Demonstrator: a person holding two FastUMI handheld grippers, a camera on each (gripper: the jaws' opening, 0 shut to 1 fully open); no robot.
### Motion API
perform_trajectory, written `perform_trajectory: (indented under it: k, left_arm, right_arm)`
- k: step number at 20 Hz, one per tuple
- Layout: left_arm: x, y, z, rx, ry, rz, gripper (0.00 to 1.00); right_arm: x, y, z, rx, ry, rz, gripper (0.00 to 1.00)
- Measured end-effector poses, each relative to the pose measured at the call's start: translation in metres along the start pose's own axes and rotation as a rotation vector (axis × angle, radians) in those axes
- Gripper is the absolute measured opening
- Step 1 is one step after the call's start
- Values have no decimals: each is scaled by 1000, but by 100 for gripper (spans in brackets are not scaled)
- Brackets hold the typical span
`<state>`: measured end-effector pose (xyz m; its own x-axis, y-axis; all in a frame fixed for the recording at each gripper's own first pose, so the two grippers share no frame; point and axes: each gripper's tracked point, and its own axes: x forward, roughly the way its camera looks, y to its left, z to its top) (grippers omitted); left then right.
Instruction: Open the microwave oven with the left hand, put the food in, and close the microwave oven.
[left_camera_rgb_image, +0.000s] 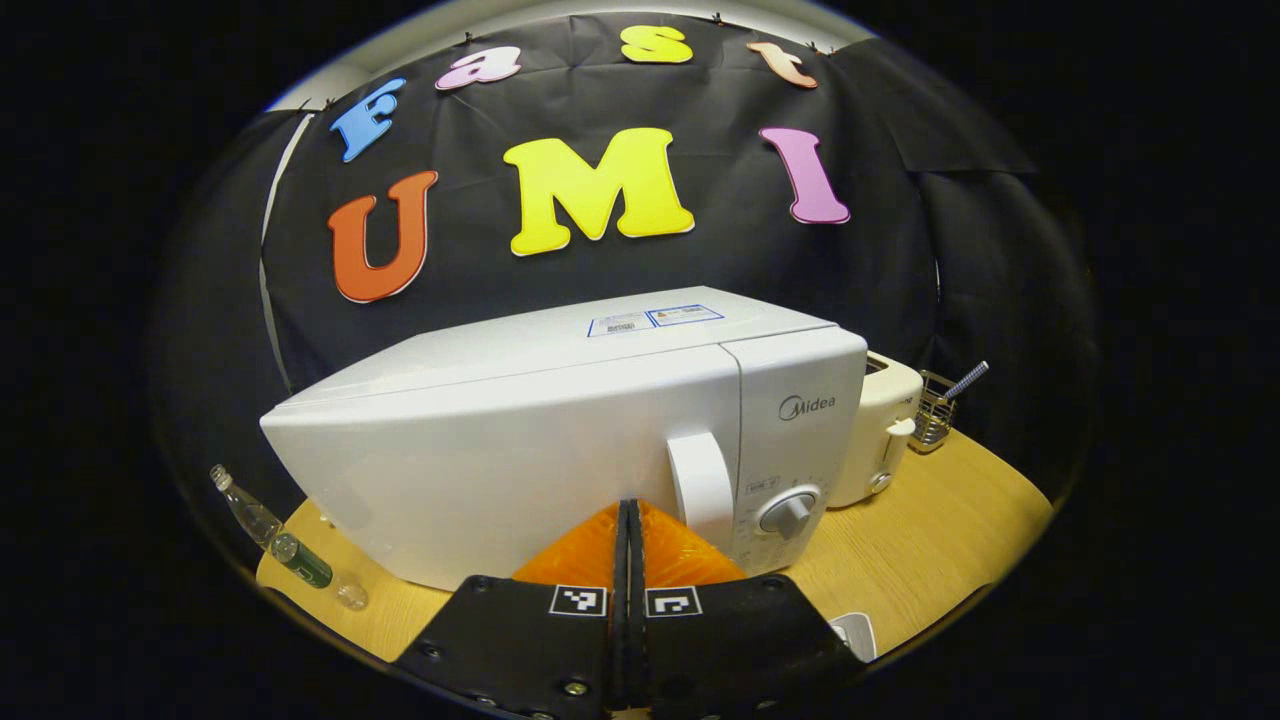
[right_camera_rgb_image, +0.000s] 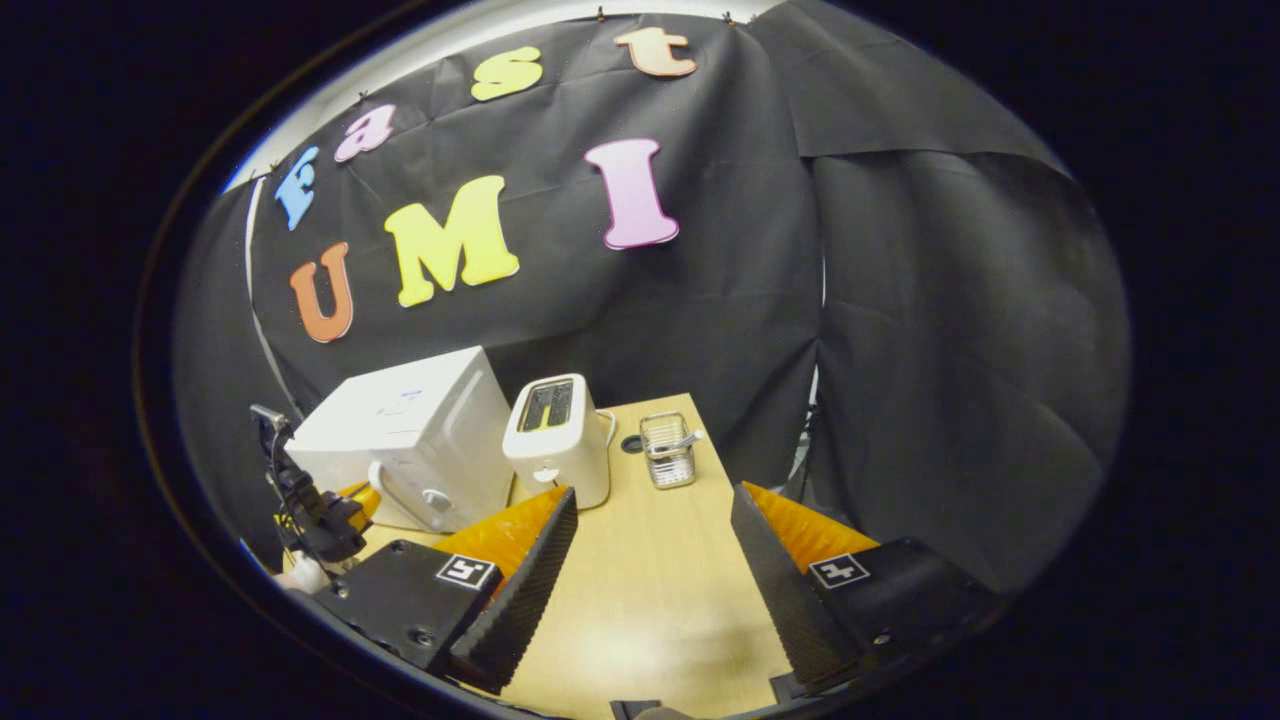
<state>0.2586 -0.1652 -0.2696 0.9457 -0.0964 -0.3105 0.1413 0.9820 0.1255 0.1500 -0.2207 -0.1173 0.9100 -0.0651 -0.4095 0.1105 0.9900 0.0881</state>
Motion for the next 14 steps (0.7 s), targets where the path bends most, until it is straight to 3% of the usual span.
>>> perform_trajectory:
  k: [4,7,14]
  left_arm:
    - [-26,6,-8,31,-15,16,0]
    - [-55,-2,-33,49,21,-32,96]
    - [-134,-10,-63,-3,56,-105,95]
  right_arm:
    - [-18,0,-10,-18,-1,-18,99]
    - [-35,5,-24,-4,0,-32,99]
    - [-95,42,-79,-6,18,-66,99]
